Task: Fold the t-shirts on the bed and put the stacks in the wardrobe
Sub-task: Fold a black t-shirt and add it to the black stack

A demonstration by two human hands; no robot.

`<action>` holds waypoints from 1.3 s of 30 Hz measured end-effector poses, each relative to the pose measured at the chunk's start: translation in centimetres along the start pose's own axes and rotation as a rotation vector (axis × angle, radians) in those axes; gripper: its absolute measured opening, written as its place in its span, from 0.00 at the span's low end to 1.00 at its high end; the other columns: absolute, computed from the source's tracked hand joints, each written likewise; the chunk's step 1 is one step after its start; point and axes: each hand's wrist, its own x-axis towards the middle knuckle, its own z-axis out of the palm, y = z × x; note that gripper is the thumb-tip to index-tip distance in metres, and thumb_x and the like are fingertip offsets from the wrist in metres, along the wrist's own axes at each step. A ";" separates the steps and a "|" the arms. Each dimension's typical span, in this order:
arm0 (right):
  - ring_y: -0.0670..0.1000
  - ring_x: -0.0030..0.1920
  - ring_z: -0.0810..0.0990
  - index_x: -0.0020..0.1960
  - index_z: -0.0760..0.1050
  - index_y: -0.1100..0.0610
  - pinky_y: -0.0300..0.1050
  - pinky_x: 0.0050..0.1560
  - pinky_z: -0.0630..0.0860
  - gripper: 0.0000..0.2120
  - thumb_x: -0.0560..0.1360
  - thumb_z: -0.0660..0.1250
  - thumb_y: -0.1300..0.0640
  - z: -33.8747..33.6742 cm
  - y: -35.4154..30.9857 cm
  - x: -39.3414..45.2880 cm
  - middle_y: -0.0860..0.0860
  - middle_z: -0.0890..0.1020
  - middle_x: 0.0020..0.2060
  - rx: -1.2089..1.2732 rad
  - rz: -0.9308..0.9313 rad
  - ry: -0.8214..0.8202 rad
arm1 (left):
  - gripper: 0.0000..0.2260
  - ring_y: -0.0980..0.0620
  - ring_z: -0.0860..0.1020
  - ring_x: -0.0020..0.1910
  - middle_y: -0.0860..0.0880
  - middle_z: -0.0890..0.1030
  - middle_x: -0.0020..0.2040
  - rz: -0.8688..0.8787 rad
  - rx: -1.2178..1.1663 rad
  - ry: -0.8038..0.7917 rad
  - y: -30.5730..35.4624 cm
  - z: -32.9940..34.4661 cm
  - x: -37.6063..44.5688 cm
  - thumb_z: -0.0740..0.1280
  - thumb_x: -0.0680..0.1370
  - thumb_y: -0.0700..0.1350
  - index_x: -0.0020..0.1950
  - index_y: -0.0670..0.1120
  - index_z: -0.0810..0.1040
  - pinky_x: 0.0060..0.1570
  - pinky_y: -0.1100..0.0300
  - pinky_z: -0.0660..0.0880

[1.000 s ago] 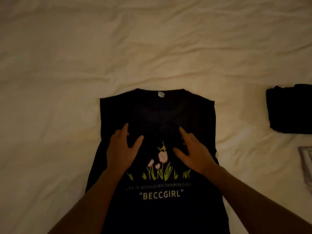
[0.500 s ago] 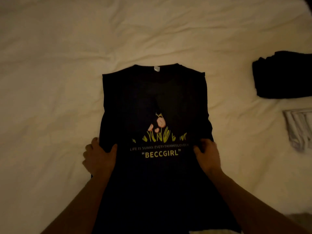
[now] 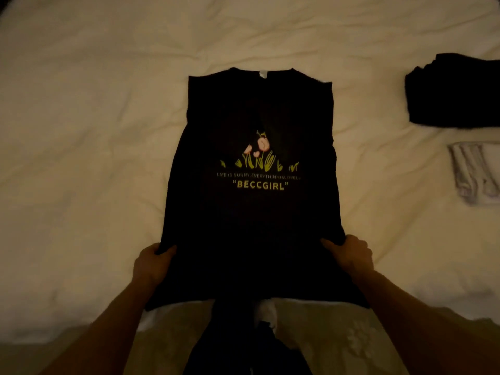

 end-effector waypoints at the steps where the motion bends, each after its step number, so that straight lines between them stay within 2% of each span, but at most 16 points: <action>1: 0.62 0.51 0.79 0.63 0.75 0.62 0.52 0.49 0.77 0.30 0.75 0.67 0.38 0.2 0.8 -0.9 0.61 0.80 0.53 0.053 -0.034 -0.024 | 0.18 0.44 0.77 0.48 0.39 0.81 0.60 -0.002 0.003 -0.013 -1.2 0.0 -1.1 0.65 0.81 0.50 0.68 0.42 0.76 0.49 0.54 0.72; 3: 0.61 0.49 0.80 0.63 0.74 0.64 0.48 0.45 0.74 0.25 0.77 0.68 0.44 0.7 2.7 -2.8 0.62 0.81 0.53 0.092 -0.057 -0.082 | 0.17 0.44 0.77 0.50 0.38 0.80 0.60 -0.005 0.033 -0.040 -3.6 0.2 -3.1 0.65 0.82 0.49 0.67 0.41 0.77 0.52 0.53 0.73; 5: 0.61 0.47 0.79 0.61 0.75 0.64 0.50 0.45 0.74 0.22 0.78 0.67 0.46 1.1 5.1 -4.1 0.61 0.80 0.49 0.134 -0.078 -0.038 | 0.17 0.42 0.78 0.52 0.38 0.80 0.60 0.020 0.023 -0.002 -5.3 0.3 -4.4 0.64 0.82 0.49 0.67 0.41 0.77 0.53 0.53 0.72; 8: 0.61 0.46 0.79 0.57 0.75 0.65 0.54 0.47 0.76 0.22 0.78 0.66 0.45 0.5 7.3 -5.1 0.61 0.79 0.46 0.227 -0.057 0.047 | 0.15 0.45 0.77 0.44 0.40 0.81 0.53 0.035 -0.034 0.038 -6.4 0.3 -5.9 0.65 0.82 0.47 0.63 0.39 0.78 0.47 0.54 0.71; 11: 0.63 0.49 0.79 0.55 0.74 0.65 0.56 0.51 0.77 0.20 0.78 0.67 0.47 0.8 8.9 -6.6 0.62 0.80 0.48 0.307 -0.060 0.043 | 0.13 0.45 0.76 0.39 0.42 0.81 0.46 0.072 -0.094 0.068 -7.9 -0.4 -7.7 0.66 0.81 0.47 0.58 0.39 0.80 0.44 0.53 0.72; 14: 0.63 0.48 0.80 0.53 0.74 0.63 0.58 0.52 0.78 0.15 0.79 0.67 0.50 1.2 9.6 -7.9 0.62 0.80 0.48 0.386 -0.071 0.037 | 0.12 0.44 0.76 0.32 0.41 0.80 0.38 0.115 -0.138 0.095 -8.6 -1.4 -9.2 0.66 0.81 0.49 0.51 0.40 0.81 0.38 0.53 0.72; 17: 0.63 0.47 0.80 0.52 0.75 0.62 0.58 0.51 0.78 0.13 0.79 0.67 0.51 1.0 10.3 -8.7 0.63 0.81 0.46 0.522 -0.085 0.124 | 0.13 0.47 0.77 0.33 0.41 0.80 0.37 0.155 -0.159 0.170 -8.7 -2.1 -9.9 0.65 0.81 0.50 0.47 0.41 0.81 0.38 0.54 0.71; 19: 0.62 0.47 0.80 0.52 0.75 0.62 0.58 0.51 0.78 0.14 0.79 0.68 0.50 0.8 11.0 -9.1 0.62 0.81 0.46 0.518 -0.094 0.153 | 0.14 0.50 0.76 0.35 0.43 0.80 0.36 0.158 -0.142 0.200 -8.8 -2.1 -10.1 0.65 0.81 0.50 0.46 0.41 0.81 0.38 0.54 0.71; 21: 0.61 0.47 0.79 0.55 0.76 0.64 0.54 0.49 0.76 0.15 0.79 0.67 0.52 0.7 11.6 -9.0 0.61 0.81 0.46 0.389 -0.085 0.087 | 0.13 0.48 0.78 0.33 0.43 0.80 0.34 0.132 -0.072 0.161 -9.2 -1.8 -10.0 0.66 0.81 0.50 0.44 0.41 0.81 0.35 0.55 0.71; 23: 0.60 0.49 0.78 0.58 0.75 0.65 0.51 0.49 0.74 0.15 0.80 0.66 0.54 0.7 12.1 -8.7 0.62 0.81 0.50 0.212 -0.068 0.011 | 0.10 0.47 0.81 0.32 0.43 0.82 0.35 0.085 0.002 0.097 -10.0 -1.5 -9.7 0.68 0.80 0.47 0.45 0.41 0.82 0.35 0.55 0.74; 24: 0.60 0.50 0.78 0.59 0.74 0.65 0.50 0.50 0.74 0.14 0.80 0.65 0.54 0.6 12.1 -8.7 0.63 0.80 0.52 0.139 -0.063 -0.006 | 0.09 0.46 0.82 0.34 0.42 0.83 0.38 0.061 0.029 0.085 -10.4 -1.5 -9.4 0.68 0.80 0.47 0.48 0.41 0.82 0.39 0.54 0.77; 26: 0.59 0.50 0.76 0.59 0.72 0.64 0.50 0.51 0.73 0.14 0.80 0.65 0.54 0.3 12.0 -8.6 0.62 0.79 0.54 0.047 -0.063 -0.017 | 0.13 0.40 0.83 0.43 0.39 0.84 0.45 0.013 0.096 0.074 -10.9 -1.6 -8.7 0.69 0.79 0.49 0.55 0.41 0.82 0.50 0.47 0.80; 28: 0.56 0.48 0.73 0.58 0.72 0.63 0.48 0.49 0.72 0.14 0.79 0.65 0.53 -0.1 11.5 -8.6 0.60 0.77 0.53 -0.005 -0.061 -0.034 | 0.16 0.38 0.81 0.50 0.37 0.83 0.51 -0.003 0.164 0.075 -10.5 -1.6 -8.7 0.68 0.79 0.51 0.59 0.41 0.81 0.54 0.47 0.78; 31: 0.55 0.46 0.74 0.56 0.72 0.62 0.46 0.47 0.70 0.13 0.80 0.65 0.52 -0.8 10.2 -8.0 0.59 0.78 0.51 -0.024 -0.086 -0.034 | 0.15 0.41 0.78 0.49 0.38 0.81 0.56 0.024 0.228 0.100 -8.8 -1.7 -8.5 0.66 0.80 0.52 0.60 0.42 0.79 0.48 0.53 0.74; 35: 0.53 0.40 0.76 0.51 0.73 0.62 0.47 0.44 0.72 0.09 0.80 0.63 0.55 -2.1 7.3 -6.9 0.56 0.78 0.42 0.016 -0.129 -0.024 | 0.18 0.40 0.79 0.52 0.40 0.81 0.57 0.011 0.267 0.165 -5.7 -2.0 -6.9 0.65 0.80 0.55 0.64 0.46 0.77 0.47 0.53 0.74; 39: 0.58 0.45 0.78 0.51 0.72 0.60 0.50 0.45 0.74 0.08 0.79 0.64 0.55 -3.1 3.1 -5.4 0.58 0.78 0.44 0.076 -0.180 -0.031 | 0.16 0.42 0.79 0.49 0.42 0.81 0.56 0.063 0.200 0.139 -2.1 -1.9 -4.3 0.65 0.80 0.53 0.62 0.45 0.77 0.46 0.54 0.74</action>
